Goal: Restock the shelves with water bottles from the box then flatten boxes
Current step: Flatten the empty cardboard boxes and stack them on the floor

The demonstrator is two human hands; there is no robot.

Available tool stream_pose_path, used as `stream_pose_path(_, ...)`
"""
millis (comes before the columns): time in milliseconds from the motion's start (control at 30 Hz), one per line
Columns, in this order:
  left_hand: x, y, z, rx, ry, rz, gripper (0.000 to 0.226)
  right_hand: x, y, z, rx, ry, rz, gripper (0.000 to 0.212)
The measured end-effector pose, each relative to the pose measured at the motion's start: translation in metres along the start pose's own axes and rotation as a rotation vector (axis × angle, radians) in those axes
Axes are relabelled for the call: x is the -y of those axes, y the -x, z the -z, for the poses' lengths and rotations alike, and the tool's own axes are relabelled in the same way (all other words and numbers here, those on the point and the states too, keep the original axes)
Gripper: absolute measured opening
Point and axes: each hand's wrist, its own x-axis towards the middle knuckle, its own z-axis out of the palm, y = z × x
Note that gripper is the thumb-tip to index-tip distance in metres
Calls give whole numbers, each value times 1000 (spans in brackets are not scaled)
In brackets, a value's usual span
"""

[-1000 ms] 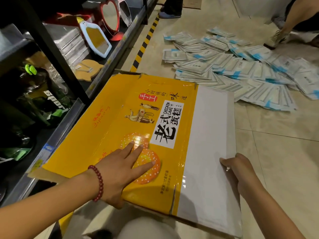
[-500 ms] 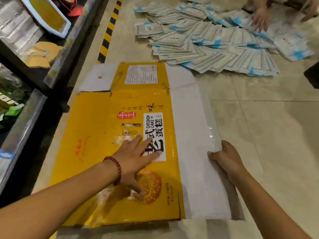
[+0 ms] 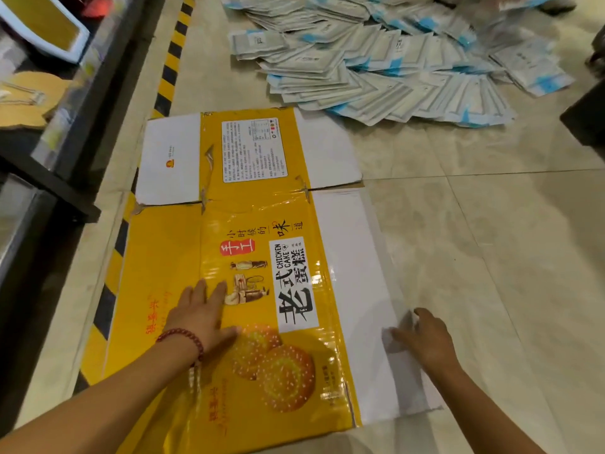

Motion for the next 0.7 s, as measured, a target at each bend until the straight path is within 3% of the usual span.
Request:
stream_pose_path(133,47,8,-20,-111,261,305,105,-8,1,-13,-25,133,-29,67)
stream_pose_path(300,95,21,-36,-61,292,359,115,6,0,-29,-92,127,-68,78)
stream_pose_path(467,106,31,-37,-66,454,531,124,8,-7,-28,-76,137,-129,83)
stream_pose_path(600,116,31,-39,-85,634,573,112,5,-11,-23,-51,100,-121,81)
stream_pose_path(700,120,39,-29,-146,855,587,71,4,-10,-15,-32,-16,-96,60)
